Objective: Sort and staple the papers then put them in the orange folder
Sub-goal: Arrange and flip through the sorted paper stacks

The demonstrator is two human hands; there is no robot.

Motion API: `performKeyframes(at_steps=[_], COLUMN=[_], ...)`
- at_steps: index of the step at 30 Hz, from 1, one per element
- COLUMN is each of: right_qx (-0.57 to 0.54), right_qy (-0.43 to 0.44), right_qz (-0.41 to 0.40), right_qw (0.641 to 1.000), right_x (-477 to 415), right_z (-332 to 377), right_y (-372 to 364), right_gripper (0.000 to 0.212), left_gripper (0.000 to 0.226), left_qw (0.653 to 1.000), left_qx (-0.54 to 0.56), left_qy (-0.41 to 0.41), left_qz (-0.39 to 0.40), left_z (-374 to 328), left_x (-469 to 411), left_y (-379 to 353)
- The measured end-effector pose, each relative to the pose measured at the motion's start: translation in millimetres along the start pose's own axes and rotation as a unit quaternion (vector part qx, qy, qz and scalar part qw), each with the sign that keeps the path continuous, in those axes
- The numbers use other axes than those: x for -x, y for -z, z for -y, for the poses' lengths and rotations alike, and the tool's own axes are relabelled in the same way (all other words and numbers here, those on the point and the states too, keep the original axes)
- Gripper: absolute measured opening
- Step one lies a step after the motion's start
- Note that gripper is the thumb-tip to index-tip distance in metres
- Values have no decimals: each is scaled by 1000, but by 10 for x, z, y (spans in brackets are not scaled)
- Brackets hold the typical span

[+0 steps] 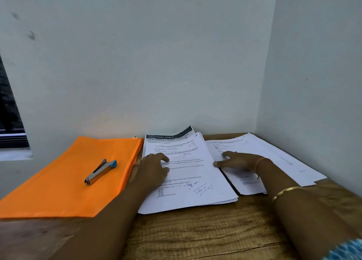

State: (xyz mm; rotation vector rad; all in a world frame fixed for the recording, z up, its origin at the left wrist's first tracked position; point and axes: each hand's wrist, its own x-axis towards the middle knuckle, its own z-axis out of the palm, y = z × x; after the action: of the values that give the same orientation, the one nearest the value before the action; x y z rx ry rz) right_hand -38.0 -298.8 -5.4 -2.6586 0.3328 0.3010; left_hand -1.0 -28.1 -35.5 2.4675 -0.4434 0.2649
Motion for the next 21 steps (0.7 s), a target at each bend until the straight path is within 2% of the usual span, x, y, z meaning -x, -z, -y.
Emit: performKeyframes(at_steps=[4, 10, 12, 14, 18, 21], right_qx=[59, 77, 78, 59, -65, -5], right_qy=[-39, -46, -34, -4, 71, 92], right_qz=[-29, -64, -100, -169, -298, -280], right_qw=[997, 994, 991, 984, 950, 955], right_x=[-56, -119, -77, 2, 168, 236], right_z=[-134, -268, -241, -128, 274, 467], right_y=[-16, -69, -91, -109, -174, -267], right_gripper=[82, 77, 69, 58, 40, 24], left_gripper=[29, 28, 31, 37, 47, 53], left_qw=[1000, 1000, 999, 998, 992, 993], left_qx=[-9, -3, -16, -37, -60, -43], left_qy=[1, 16, 28, 41, 76, 87], left_qz=[15, 15, 0, -35, -79, -70], left_z=[-4, -9, -16, -33, -61, -23], left_x=[1, -5, -4, -8, -5, 2], left_y=[6, 2, 12, 38, 131, 175])
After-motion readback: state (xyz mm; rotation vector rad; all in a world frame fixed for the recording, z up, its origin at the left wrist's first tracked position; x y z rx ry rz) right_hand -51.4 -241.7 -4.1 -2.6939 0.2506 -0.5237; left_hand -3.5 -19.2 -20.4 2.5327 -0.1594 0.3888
